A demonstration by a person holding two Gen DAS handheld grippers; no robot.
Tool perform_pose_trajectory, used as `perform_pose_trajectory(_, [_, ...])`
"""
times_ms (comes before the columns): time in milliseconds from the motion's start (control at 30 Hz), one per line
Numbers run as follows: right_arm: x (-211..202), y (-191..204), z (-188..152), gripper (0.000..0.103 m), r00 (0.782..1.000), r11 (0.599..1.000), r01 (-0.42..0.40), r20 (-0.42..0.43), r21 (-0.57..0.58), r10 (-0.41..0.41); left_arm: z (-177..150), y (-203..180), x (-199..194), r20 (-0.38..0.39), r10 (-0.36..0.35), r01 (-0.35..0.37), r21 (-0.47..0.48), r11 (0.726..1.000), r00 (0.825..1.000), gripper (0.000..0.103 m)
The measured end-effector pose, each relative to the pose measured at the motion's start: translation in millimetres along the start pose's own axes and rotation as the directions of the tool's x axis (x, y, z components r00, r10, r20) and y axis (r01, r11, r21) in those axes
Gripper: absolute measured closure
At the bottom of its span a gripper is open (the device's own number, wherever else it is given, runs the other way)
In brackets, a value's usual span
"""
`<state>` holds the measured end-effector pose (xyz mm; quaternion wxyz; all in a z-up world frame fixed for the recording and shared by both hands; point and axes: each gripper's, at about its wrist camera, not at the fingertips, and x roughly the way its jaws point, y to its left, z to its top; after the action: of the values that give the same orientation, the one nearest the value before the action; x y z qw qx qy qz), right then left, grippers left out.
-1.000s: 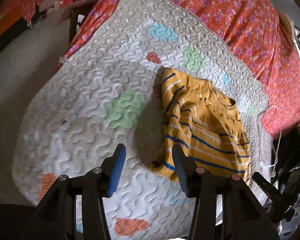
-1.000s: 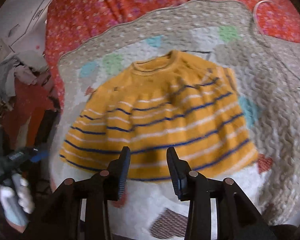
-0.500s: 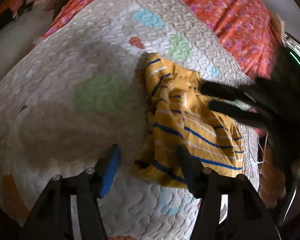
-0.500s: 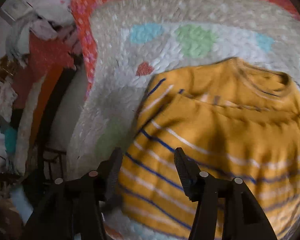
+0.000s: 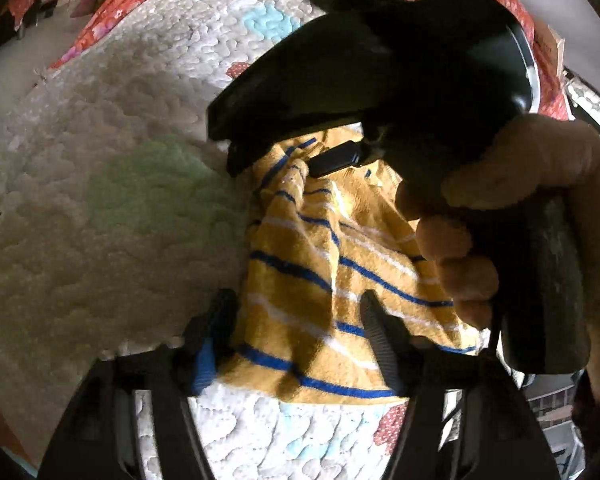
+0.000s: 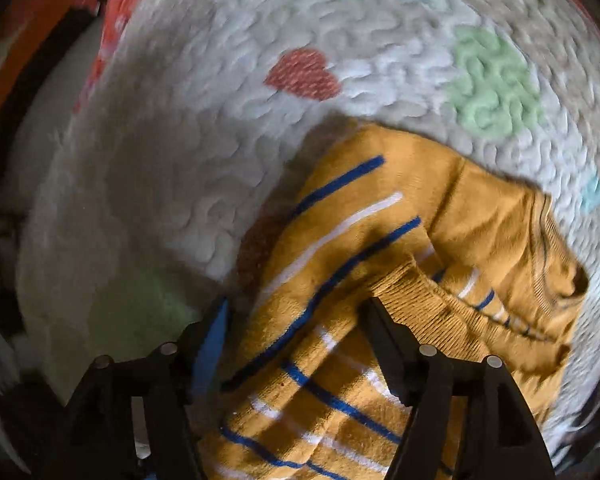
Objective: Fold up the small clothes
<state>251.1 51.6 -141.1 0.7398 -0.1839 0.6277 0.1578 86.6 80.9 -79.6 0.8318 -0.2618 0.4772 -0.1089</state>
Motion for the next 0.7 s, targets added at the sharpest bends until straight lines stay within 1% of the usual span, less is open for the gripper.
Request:
perform_pose_trajectory(33, [0.4, 4.9, -2.9, 0.047, 0.999, 0.999, 0.041, 0.013, -0.027, -0.04, 0.2, -1.4, 2.6, -0.018, 0.012, -0.012, 0.007, 1.0, 1.0, 0.09])
perform_pose_trajectory(67, [-1.4, 7.2, -5.9, 0.061, 0.998, 0.998, 0.05, 0.03, -0.04, -0.049, 0.5, -0.6, 6.0, -0.045, 0.005, -0.005, 0.001, 1.0, 0.999, 0.09])
perform_pose_trajectory(100, [-4.9, 7.7, -8.9, 0.073, 0.998, 0.998, 0.044, 0.047, -0.042, -0.042, 0.2, 2.5, 6.2, -0.053, -0.01, 0.009, -0.024, 1.0, 0.999, 0.09])
perform_pose_trajectory(133, [-11.6, 5.1, -12.9, 0.086, 0.997, 0.998, 0.045, 0.069, -0.033, -0.042, 0.7, 2.6, 4.4, -0.053, -0.015, 0.013, -0.032, 0.999, 0.999, 0.09])
perform_pose_trajectory(200, [-27.3, -8.3, -21.7, 0.087, 0.993, 1.0, -0.001, 0.115, 0.006, 0.001, 2.7, -2.4, -4.1, -0.05, -0.03, 0.027, -0.049, 0.998, 0.998, 0.091])
perform_pose_trajectory(233, [-40.0, -20.0, -28.5, 0.087, 0.987, 0.999, -0.038, 0.158, 0.029, 0.033, 3.7, -7.6, -9.0, -0.043, -0.036, 0.034, -0.046, 0.998, 0.998, 0.091])
perform_pose_trajectory(300, [-60.0, -42.3, -41.3, 0.088, 0.972, 0.993, -0.097, 0.222, 0.065, 0.081, 5.7, -27.1, -19.0, -0.021, -0.033, 0.033, -0.009, 0.999, 0.999, 0.091])
perform_pose_trajectory(367, [-84.8, -76.8, -62.3, 0.088, 0.946, 0.98, -0.167, 0.298, 0.108, 0.129, 7.8, -53.3, -22.7, -0.021, -0.051, 0.052, 0.022, 0.998, 0.998, 0.091])
perform_pose_trajectory(400, [-93.2, -90.4, -70.0, 0.088, 0.936, 0.975, -0.187, 0.324, 0.122, 0.139, 8.1, -70.4, -21.9, -0.028, -0.07, 0.071, 0.038, 0.997, 0.997, 0.091])
perform_pose_trajectory(433, [-102.7, -112.2, -83.3, 0.088, 0.923, 0.966, -0.212, 0.356, 0.147, 0.148, 7.6, -85.4, -19.9, -0.034, -0.082, 0.084, 0.055, 0.995, 0.996, 0.091])
perform_pose_trajectory(467, [-107.6, -122.7, -94.7, 0.088, 0.913, 0.958, -0.231, 0.377, 0.17, 0.154, 6.6, -98.8, -17.1, -0.041, -0.09, 0.093, 0.073, 0.993, 0.995, 0.091])
perform_pose_trajectory(500, [-111.5, -137.0, -104.5, 0.088, 0.906, 0.95, -0.249, 0.392, 0.188, 0.16, 4.0, -120.0, -10.2, -0.054, -0.096, 0.101, 0.107, 0.989, 0.994, 0.091])
perform_pose_trajectory(533, [-114.8, -161.5, -120.4, 0.088, 0.894, 0.937, -0.275, 0.416, 0.217, 0.167, 0.9, -135.2, -3.6, -0.065, -0.093, 0.101, 0.134, 0.986, 0.994, 0.091])
perform_pose_trajectory(567, [-118.0, -175.5, -123.0, 0.088, 0.889, 0.93, -0.285, 0.426, 0.233, 0.166, -3.5, -150.8, 4.8, -0.079, -0.089, 0.1, 0.161, 0.982, 0.993, 0.091])
perform_pose_trajectory(633, [-116.8, -210.7, -145.6, 0.088, 0.88, 0.907, -0.311, 0.446, 0.284, 0.162, -17.4, -183.6, 27.8, -0.121, -0.082, 0.106, 0.207, 0.973, 0.989, 0.091])
perform_pose_trajectory(667, [-113.0, -232.7, -161.2, 0.088, 0.878, 0.89, -0.324, 0.453, 0.322, 0.156, -23.3, -197.3, 38.1, -0.14, -0.08, 0.11, 0.222, 0.969, 0.987, 0.091])
perform_pose_trajectory(700, [-108.7, -248.5, -169.0, 0.088, 0.877, 0.876, -0.334, 0.456, 0.349, 0.152, -31.4, -214.0, 51.2, -0.163, -0.075, 0.114, 0.24, 0.964, 0.984, 0.091])
